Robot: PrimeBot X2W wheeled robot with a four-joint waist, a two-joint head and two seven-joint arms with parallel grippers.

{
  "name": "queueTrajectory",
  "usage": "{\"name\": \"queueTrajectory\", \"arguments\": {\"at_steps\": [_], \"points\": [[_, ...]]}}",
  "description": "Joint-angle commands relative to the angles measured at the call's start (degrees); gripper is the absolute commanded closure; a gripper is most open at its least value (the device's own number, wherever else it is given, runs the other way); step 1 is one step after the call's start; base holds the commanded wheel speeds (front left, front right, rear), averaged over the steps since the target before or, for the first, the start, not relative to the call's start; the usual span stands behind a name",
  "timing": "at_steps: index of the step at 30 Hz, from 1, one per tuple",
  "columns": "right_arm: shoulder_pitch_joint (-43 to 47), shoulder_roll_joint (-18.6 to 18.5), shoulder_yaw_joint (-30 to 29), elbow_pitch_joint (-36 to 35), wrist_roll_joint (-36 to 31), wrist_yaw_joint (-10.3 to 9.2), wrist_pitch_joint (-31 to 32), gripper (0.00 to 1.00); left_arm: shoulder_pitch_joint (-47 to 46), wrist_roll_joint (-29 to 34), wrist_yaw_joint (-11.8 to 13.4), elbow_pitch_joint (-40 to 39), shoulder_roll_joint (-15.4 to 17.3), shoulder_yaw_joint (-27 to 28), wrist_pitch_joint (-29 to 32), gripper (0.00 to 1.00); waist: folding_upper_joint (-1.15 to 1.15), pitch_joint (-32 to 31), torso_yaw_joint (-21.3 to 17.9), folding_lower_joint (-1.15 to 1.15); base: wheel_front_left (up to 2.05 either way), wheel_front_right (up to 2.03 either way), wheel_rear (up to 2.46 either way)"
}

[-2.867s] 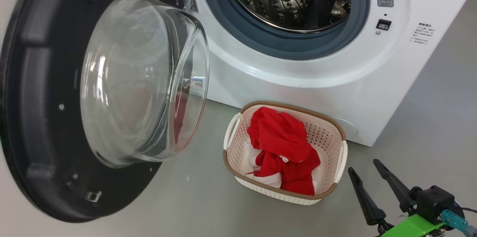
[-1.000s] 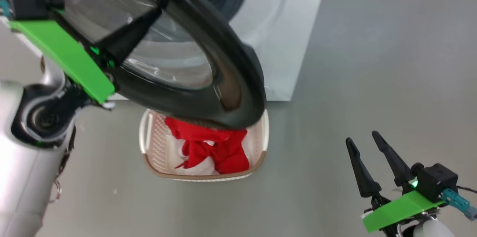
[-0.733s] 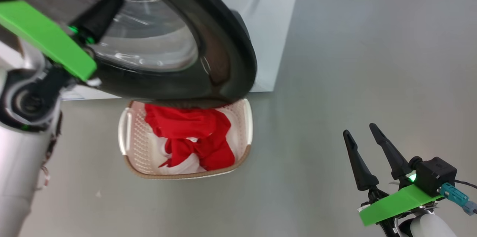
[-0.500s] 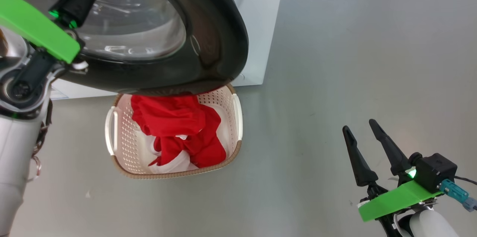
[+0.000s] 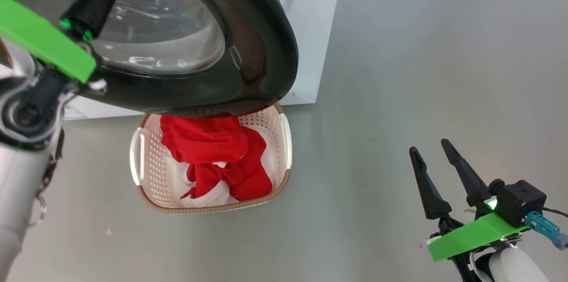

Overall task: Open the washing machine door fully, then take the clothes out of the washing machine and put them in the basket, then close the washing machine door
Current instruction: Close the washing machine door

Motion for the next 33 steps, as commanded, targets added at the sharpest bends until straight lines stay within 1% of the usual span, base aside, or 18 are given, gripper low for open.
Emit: {"name": "queueTrajectory", "arguments": {"at_steps": [1,5,6,7,10,11,12,14,15,28,31,33], "points": [[-0.55,-0.62,0.8,-1.18,0.08,0.35,-0.37,0.0,0.63,-0.61,-0.4,-1.68,3.49,1.42,-0.86,1.0,0.0,-0.5,0.46,0.0,0.0,0.0,0.0],[0.15,-1.04,0.89,-0.98,0.07,0.35,-0.37,0.0,3.99,-1.93,-0.4,-2.69,4.46,0.56,-2.6,1.0,0.0,-1.79,1.03,0.0,0.0,0.0,0.0],[0.36,-1.14,0.91,-0.93,0.09,0.35,-0.37,0.0,5.07,-2.22,-0.4,-2.93,4.77,0.31,-2.97,0.92,0.0,-2.16,1.14,0.0,0.0,0.0,0.0],[0.59,-1.24,0.93,-0.91,0.1,0.35,-0.37,0.0,6.18,-2.48,-0.4,-3.14,5.04,0.06,-3.37,0.75,0.0,-2.52,1.27,0.0,0.0,0.0,0.0],[1.46,-1.51,0.94,-0.86,0.12,0.35,-0.37,0.0,9.89,-3.1,-0.4,-3.89,5.61,-0.77,-4.77,0.54,0.0,-3.81,1.74,0.0,0.0,0.0,0.0],[1.81,-1.6,0.96,-0.82,0.11,0.35,-0.37,0.0,11.2,-3.27,-0.4,-4.13,5.77,-1.01,-5.36,0.44,0.0,-4.26,1.91,0.0,0.0,0.0,0.0],[2.16,-1.65,0.93,-0.81,0.08,0.35,-0.37,0.0,12.46,-3.51,-0.4,-4.46,5.86,-1.24,-5.89,0.27,0.0,-4.64,2.13,0.0,0.0,0.0,0.0],[2.88,-1.7,0.9,-0.82,-0.02,0.35,-0.37,0.0,14.89,-3.86,-0.4,-4.89,6.05,-1.59,-7.14,0.06,0.0,-5.44,2.56,0.0,0.0,0.0,0.0],[3.22,-1.75,0.88,-0.79,-0.03,0.35,-0.37,0.0,16.03,-3.98,-0.4,-5.11,6.17,-1.77,-7.73,0.0,0.0,-5.82,2.75,0.0,0.0,0.0,0.0],[7.21,-2.5,0.3,-0.75,0.11,0.35,-0.37,0.0,29.44,-5.87,-0.4,-6.75,6.7,-2.43,-16.47,0.0,0.0,-9.61,4.5,0.0,0.0,0.0,0.0],[8.74,-2.79,-0.52,-0.8,0.17,0.35,-0.37,0.0,36.74,-7.26,-0.4,-5.61,6.81,-1.9,-20.91,0.0,0.0,-10.43,4.42,0.0,0.0,0.0,0.0],[8.98,-2.81,-0.85,-0.81,0.21,0.35,-0.37,0.0,38.05,-6.48,-0.4,-5.16,7.04,-2.1,-21.82,0.0,0.0,-10.57,4.3,0.0,0.0,0.0,0.0]]}}
